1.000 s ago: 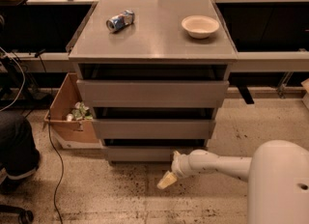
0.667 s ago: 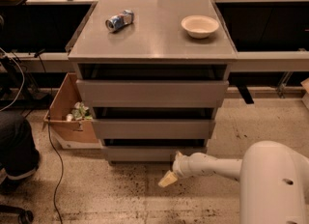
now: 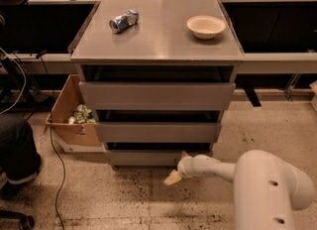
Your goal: Open bottom drawer
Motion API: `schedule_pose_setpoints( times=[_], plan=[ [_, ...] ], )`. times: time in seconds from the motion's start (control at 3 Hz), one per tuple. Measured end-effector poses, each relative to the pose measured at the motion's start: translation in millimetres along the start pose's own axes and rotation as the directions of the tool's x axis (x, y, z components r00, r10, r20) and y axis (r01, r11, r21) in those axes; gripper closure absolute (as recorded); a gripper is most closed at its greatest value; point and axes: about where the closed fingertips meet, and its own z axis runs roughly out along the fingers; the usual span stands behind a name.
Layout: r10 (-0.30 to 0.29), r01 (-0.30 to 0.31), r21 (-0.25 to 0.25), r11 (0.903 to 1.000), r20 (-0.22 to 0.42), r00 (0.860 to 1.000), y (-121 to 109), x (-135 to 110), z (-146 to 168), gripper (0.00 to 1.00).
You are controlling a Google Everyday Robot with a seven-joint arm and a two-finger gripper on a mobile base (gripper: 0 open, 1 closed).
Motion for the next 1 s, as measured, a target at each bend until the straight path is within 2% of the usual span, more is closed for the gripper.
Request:
schedule_pose_setpoints(
  times=[0.67, 1.0],
  plan=[
    [-0.034, 0.034, 0.049, 0.9982, 0.007, 0.999, -47.0, -11.1, 40.3, 0.0],
    [-0.034, 0.035, 0.042, 0.9985, -0.016, 0.999, -54.6, -2.5, 63.3, 0.0]
  ],
)
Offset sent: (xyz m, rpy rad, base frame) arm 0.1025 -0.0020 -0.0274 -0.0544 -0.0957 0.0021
